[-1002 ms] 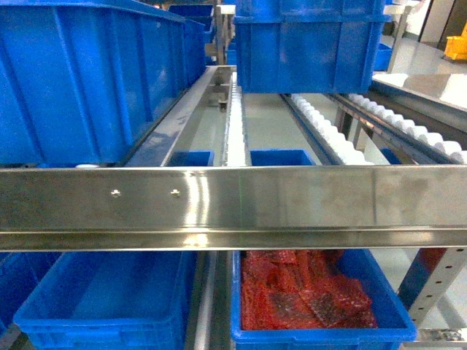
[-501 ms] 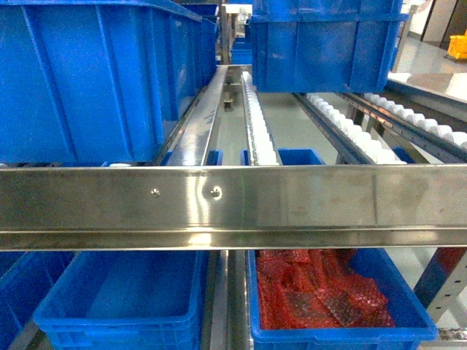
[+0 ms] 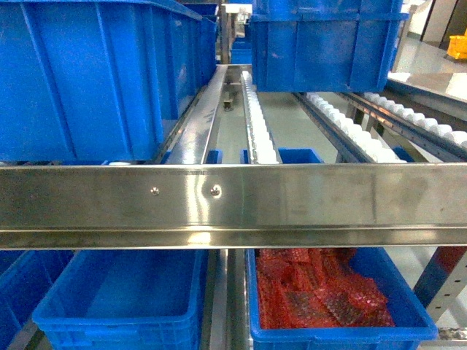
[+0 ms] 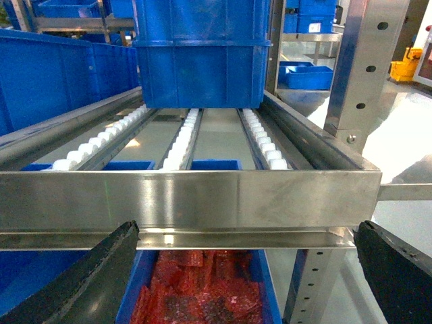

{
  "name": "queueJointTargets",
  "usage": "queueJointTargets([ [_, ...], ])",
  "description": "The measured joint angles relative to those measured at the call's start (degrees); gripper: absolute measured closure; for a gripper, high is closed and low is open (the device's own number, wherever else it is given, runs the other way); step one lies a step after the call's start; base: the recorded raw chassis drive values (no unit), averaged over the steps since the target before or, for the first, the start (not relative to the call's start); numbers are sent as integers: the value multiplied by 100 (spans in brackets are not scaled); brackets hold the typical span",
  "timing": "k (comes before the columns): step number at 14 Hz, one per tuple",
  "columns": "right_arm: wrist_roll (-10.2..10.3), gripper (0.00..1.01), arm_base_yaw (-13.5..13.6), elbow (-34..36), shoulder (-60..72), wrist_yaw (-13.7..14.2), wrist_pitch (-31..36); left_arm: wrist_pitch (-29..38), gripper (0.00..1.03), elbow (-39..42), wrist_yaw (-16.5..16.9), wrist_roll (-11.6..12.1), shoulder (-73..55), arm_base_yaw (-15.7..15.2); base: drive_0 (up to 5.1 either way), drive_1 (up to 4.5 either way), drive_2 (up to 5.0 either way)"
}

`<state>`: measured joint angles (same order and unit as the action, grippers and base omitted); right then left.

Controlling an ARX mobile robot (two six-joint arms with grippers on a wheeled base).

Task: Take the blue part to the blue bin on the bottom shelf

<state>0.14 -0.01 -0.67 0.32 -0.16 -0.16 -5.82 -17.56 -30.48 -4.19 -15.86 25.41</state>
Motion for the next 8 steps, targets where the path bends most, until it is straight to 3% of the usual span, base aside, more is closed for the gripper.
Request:
queueJointTargets([
  [8, -2, 3, 0, 0, 0, 17, -13, -13, 60, 0, 2, 0, 0, 0, -503, 243, 243],
])
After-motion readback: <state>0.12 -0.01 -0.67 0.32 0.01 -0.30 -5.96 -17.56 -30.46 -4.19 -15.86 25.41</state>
